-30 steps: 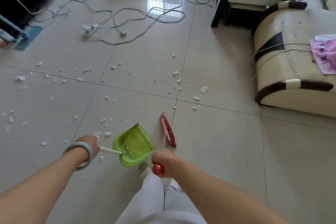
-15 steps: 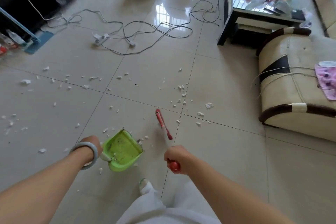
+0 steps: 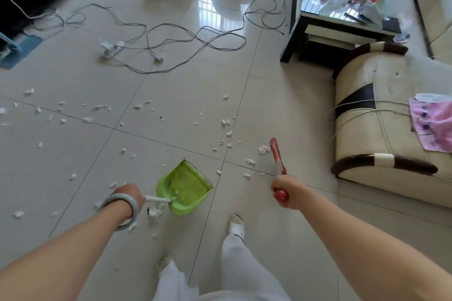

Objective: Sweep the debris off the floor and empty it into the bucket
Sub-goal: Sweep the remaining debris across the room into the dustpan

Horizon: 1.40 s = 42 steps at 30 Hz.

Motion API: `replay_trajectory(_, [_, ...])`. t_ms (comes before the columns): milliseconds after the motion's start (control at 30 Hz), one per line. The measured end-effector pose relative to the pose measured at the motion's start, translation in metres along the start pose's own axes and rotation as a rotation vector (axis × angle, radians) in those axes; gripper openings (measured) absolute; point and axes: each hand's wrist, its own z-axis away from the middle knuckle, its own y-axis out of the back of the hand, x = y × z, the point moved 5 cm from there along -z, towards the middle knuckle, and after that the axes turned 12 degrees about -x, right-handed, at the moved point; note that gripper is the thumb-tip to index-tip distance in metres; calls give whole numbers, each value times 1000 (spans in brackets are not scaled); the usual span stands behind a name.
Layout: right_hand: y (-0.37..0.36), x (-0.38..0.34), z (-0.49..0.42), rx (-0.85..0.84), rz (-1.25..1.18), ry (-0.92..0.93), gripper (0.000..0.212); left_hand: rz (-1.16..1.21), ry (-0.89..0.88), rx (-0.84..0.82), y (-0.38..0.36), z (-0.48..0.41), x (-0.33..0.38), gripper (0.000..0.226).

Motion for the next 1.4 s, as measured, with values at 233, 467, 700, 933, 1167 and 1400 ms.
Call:
replay_trajectory(233, [54, -42, -46, -19, 129, -88, 16, 64, 36, -55, 3, -10, 50, 30])
replay_trajectory(467, [-41, -37, -50, -186, 219, -117, 16, 89, 97, -84, -11, -3, 25, 35])
replay_trajectory(700, [-168, -14, -4, -417, 324, -152, 17, 206, 182, -108, -26, 9, -30, 29])
replay_trajectory(933, [-246, -17, 20, -551, 453, -100, 19, 351, 266, -140, -41, 21, -91, 27])
replay_trajectory(1167, [-263, -28, 24, -532, 480, -50, 13, 433, 338, -136, -41, 22, -138, 30])
replay_trajectory(1400, [-230, -70, 18, -453, 435, -16, 10, 479, 323, -87, -12, 8, -125, 27])
